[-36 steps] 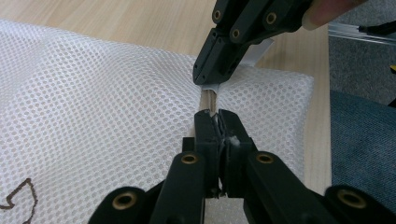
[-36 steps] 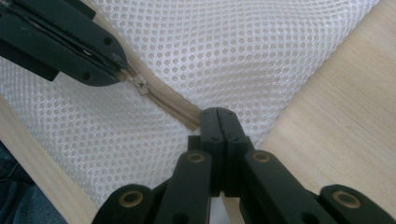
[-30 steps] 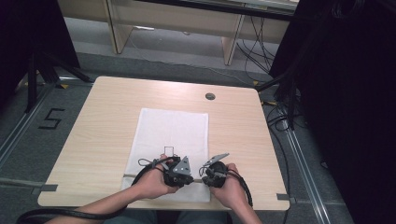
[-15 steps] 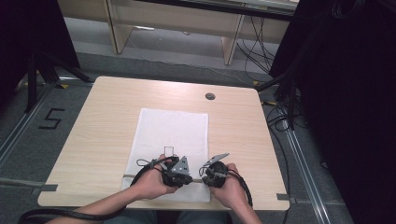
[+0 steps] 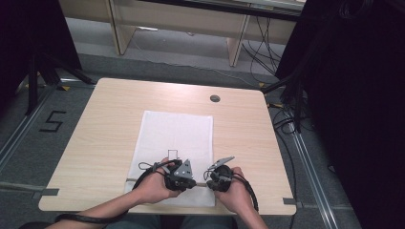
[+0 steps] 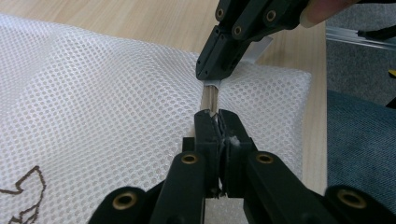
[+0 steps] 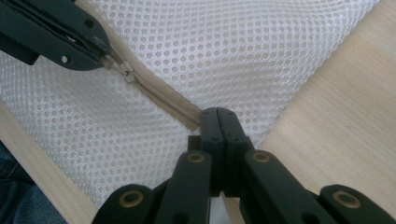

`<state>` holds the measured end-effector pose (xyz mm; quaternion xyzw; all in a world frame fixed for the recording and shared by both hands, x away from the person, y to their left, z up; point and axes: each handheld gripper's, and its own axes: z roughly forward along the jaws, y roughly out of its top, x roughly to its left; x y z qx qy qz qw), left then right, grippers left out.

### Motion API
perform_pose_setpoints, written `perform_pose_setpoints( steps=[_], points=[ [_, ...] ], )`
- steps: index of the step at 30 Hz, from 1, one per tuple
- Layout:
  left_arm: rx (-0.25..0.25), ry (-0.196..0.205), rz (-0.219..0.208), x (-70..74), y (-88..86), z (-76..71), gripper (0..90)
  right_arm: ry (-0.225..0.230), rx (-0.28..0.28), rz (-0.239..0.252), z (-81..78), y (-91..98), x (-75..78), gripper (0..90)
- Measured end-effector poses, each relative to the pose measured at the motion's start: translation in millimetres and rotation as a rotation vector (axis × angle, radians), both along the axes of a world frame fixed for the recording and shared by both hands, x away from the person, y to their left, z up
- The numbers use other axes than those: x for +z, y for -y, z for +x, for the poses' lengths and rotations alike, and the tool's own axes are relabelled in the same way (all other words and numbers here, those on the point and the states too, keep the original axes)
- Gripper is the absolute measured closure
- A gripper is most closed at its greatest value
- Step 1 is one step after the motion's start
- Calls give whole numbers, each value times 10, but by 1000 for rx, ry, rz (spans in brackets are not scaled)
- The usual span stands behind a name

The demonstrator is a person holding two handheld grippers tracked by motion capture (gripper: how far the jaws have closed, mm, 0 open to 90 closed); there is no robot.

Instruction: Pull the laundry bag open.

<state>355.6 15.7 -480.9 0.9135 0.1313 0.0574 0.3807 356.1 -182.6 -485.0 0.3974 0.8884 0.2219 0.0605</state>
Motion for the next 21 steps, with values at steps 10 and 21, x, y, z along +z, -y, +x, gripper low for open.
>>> perform_pose_setpoints(
  steps=[10,21],
  points=[
    [-7,2,1,7,-22,5,873,-1,-2,0,-2,-2,0,900],
    [8,-8,1,22,-69,-6,874,-1,-1,0,-1,-1,0,900]
  ],
)
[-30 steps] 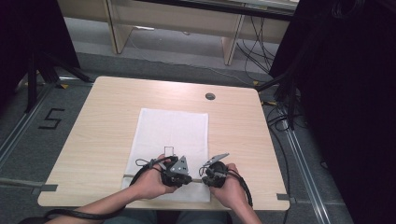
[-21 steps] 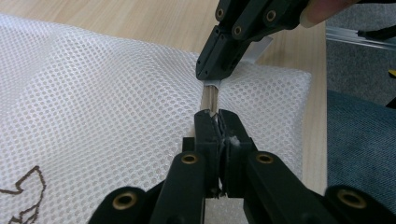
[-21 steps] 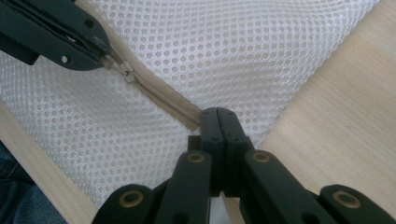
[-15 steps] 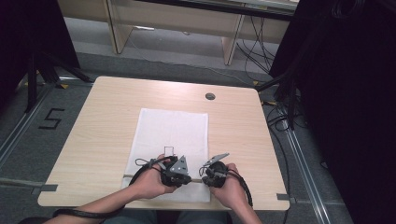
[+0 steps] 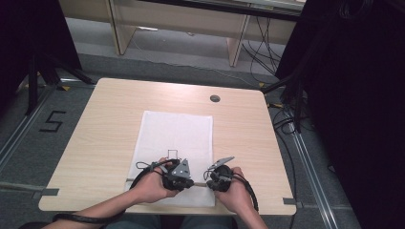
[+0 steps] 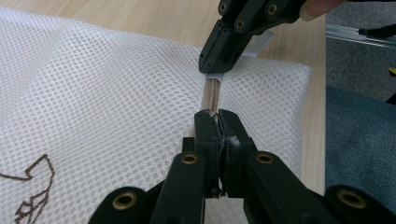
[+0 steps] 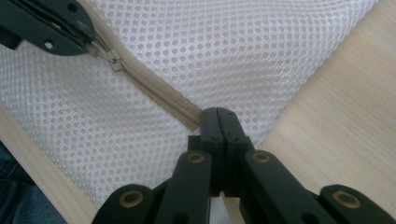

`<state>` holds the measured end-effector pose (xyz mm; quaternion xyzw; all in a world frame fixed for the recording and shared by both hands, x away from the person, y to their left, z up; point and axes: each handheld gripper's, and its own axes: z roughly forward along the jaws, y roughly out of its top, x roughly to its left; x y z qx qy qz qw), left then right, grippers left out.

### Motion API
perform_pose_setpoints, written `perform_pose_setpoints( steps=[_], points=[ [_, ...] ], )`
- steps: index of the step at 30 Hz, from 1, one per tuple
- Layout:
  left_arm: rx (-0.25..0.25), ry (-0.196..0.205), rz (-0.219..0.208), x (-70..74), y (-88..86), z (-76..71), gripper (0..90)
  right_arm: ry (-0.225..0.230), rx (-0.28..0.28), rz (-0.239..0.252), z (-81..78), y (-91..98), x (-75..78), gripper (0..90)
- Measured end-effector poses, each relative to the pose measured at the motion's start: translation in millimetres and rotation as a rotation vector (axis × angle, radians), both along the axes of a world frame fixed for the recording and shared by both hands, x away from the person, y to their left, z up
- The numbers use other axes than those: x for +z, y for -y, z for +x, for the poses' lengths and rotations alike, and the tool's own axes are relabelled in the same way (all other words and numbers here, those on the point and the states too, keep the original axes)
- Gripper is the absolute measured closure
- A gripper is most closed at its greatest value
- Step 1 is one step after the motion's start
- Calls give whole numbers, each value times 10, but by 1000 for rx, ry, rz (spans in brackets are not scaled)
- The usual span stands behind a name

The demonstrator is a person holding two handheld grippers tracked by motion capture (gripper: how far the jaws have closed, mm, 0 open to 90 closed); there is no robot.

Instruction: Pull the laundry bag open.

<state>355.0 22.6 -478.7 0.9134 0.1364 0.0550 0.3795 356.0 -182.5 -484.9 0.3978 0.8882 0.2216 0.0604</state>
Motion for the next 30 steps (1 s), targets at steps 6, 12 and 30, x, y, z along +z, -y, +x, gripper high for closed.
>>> perform_pose_setpoints(
  steps=[6,12,30],
  points=[
    [-2,1,3,3,-4,0,873,0,-1,-1,-1,-1,0,900],
    [0,0,5,10,-21,-4,873,0,-1,0,0,0,0,900],
    [2,4,12,31,-104,-9,873,0,-2,0,2,1,0,900]
  ],
)
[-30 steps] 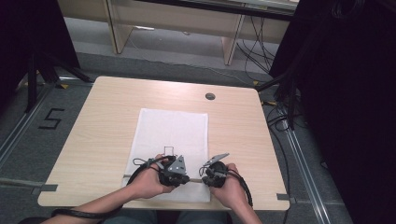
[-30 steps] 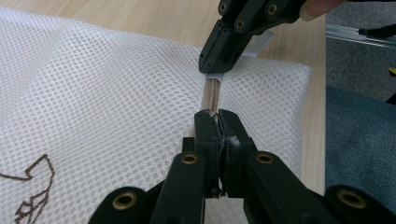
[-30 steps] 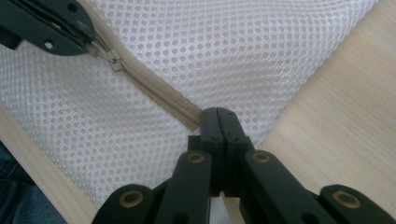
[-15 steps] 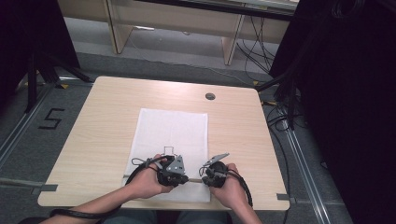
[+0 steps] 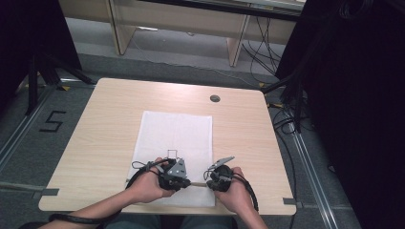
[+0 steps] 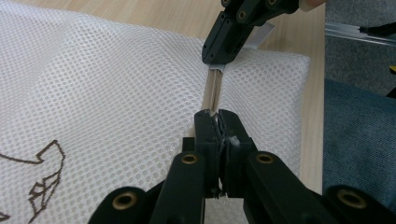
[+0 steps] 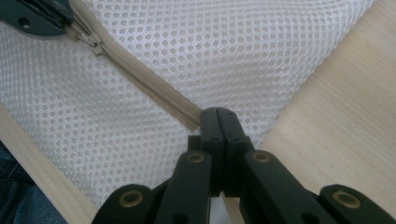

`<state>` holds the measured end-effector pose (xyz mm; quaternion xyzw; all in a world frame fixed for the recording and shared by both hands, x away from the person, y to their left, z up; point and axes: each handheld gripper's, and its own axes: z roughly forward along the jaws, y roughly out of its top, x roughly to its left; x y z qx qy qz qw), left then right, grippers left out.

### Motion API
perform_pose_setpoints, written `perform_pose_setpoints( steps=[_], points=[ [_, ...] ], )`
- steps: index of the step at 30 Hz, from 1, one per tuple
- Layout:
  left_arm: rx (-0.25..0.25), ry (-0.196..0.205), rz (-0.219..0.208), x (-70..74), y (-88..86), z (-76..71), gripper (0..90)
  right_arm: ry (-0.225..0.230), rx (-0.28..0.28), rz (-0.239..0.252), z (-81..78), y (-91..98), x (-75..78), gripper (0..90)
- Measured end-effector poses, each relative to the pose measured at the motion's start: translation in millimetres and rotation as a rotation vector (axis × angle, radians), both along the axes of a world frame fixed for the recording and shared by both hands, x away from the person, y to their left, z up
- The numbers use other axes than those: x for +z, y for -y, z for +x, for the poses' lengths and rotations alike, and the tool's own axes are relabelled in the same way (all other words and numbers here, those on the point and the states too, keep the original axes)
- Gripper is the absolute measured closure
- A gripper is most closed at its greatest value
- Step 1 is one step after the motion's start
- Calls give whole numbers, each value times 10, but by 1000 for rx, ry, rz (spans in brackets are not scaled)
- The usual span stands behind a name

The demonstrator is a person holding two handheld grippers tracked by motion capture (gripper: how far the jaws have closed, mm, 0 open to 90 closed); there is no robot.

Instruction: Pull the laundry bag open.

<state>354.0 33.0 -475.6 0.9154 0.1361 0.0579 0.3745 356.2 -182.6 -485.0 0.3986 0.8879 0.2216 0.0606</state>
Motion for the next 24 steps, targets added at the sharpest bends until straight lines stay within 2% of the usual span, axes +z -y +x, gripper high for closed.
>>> perform_pose_setpoints(
  steps=[1,2,7,8,9,16,18,24],
  points=[
    [-10,14,4,7,-10,11,874,2,3,-1,1,1,-1,900],
    [6,-3,-6,2,-10,-5,874,3,3,-1,2,1,-1,900],
    [0,-2,1,11,-32,-5,873,0,4,-1,0,0,1,900],
    [-7,14,5,16,-39,6,873,1,2,-1,1,0,1,900],
    [8,-4,-5,12,-39,-8,873,0,2,-1,1,0,1,900],
    [-9,10,6,30,-70,1,873,-2,0,0,2,1,1,900],
    [-1,-8,1,26,-76,-5,873,-3,-1,1,1,1,1,900],
    [4,2,-2,34,-107,-10,873,-1,-1,0,0,0,0,900]
  ],
)
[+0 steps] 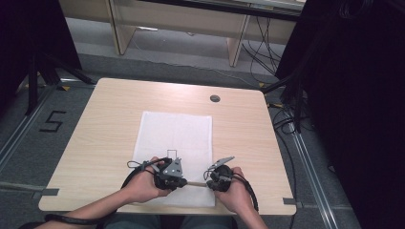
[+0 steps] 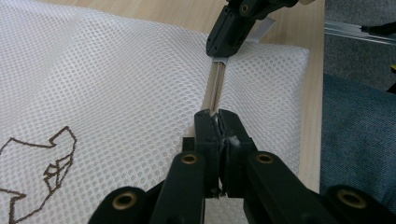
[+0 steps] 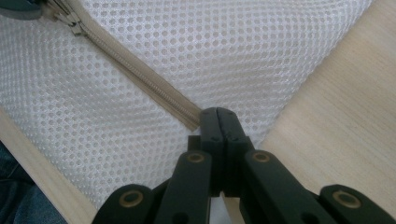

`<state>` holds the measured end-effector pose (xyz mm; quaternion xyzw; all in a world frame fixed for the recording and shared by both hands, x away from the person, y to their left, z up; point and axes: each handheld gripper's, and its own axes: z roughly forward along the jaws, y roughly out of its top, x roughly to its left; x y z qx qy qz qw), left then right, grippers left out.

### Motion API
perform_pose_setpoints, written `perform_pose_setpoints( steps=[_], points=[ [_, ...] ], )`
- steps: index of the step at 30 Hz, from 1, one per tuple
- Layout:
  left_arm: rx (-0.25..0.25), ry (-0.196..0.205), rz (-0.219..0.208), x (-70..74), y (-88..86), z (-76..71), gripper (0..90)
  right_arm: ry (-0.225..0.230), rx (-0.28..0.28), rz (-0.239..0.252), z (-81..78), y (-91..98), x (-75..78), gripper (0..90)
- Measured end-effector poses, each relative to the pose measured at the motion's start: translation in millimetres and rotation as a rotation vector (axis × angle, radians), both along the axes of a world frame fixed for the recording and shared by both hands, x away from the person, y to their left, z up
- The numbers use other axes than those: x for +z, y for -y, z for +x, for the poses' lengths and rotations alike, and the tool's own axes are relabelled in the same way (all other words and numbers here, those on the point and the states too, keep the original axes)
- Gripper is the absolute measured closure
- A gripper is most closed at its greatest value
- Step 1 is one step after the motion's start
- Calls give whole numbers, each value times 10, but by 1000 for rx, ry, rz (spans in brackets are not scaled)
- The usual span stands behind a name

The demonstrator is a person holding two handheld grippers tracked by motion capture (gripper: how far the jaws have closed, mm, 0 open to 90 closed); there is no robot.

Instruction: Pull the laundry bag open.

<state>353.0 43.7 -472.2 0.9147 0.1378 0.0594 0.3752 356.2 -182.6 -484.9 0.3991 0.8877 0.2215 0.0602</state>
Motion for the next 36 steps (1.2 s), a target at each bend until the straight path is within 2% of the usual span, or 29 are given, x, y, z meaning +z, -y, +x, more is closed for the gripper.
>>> perform_pose_setpoints(
  steps=[2,4,5,21,22,24,25,34,36],
  points=[
    [6,-4,3,0,-14,-3,874,2,2,-1,0,0,0,900],
    [-4,8,2,1,-28,5,873,3,5,-2,2,2,-1,900],
    [8,-9,-5,-2,-36,-5,874,1,3,-1,1,0,0,900],
    [19,-6,-4,12,-121,-27,873,1,2,-4,-3,-5,1,900],
    [17,-3,-1,16,-130,-25,874,13,10,-6,4,-1,-3,900],
    [22,-11,-10,14,-136,-32,873,5,7,-4,5,-4,3,900],
    [25,-10,-9,16,-137,-34,873,25,23,-11,12,3,-11,900],
    [25,-10,-18,11,-152,-45,874,29,22,-16,7,-3,-10,900],
    [22,-4,-8,12,-161,-47,874,30,23,-16,8,-3,-11,900]
  ],
)
